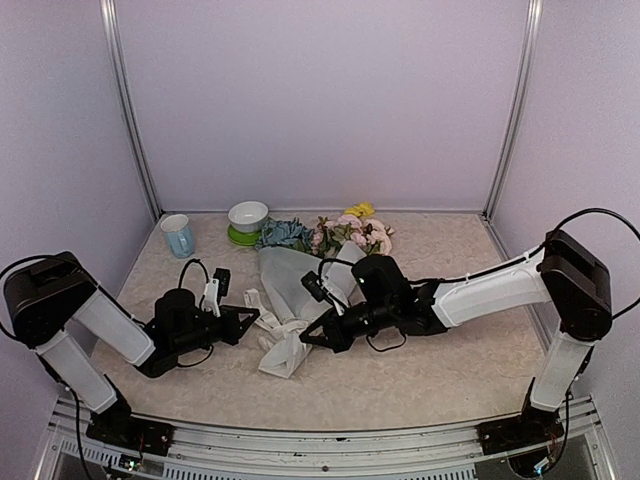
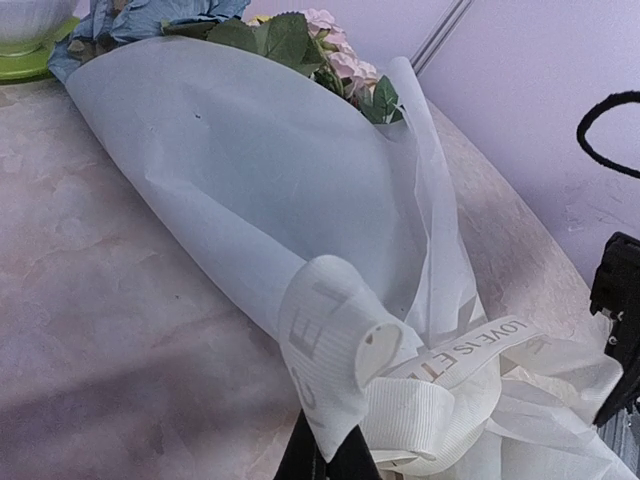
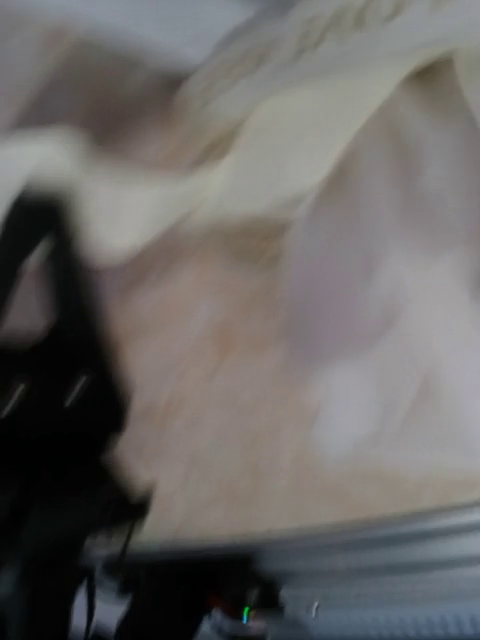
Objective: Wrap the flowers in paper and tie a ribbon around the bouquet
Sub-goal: Tie the half-tied ribbon around the folded bouquet.
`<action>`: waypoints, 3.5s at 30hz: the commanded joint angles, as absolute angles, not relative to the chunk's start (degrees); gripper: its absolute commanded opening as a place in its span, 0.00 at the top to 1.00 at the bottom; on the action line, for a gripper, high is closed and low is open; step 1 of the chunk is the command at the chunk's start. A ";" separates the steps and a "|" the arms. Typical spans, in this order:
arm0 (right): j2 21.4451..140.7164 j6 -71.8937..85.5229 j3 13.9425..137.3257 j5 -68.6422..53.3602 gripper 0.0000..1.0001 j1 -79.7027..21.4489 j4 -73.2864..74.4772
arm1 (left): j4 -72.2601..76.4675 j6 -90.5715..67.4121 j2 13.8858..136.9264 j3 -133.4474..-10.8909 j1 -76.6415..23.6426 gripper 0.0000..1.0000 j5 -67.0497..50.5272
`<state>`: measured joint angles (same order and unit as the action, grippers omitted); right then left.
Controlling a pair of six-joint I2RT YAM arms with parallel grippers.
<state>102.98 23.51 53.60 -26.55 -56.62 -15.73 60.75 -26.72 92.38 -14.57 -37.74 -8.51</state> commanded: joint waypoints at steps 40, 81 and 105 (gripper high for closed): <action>90.88 22.24 54.42 -18.18 0.49 -51.63 -4.70 | 59.33 -24.46 90.64 -15.13 -36.93 1.00 -7.51; 112.45 28.06 55.34 -29.08 0.92 -47.72 -20.40 | 56.87 -23.35 90.77 -16.81 -36.96 1.00 -7.61; 103.92 22.80 48.85 -25.15 1.00 -48.17 -8.20 | 63.31 -37.88 94.42 -11.32 -28.70 1.00 -4.58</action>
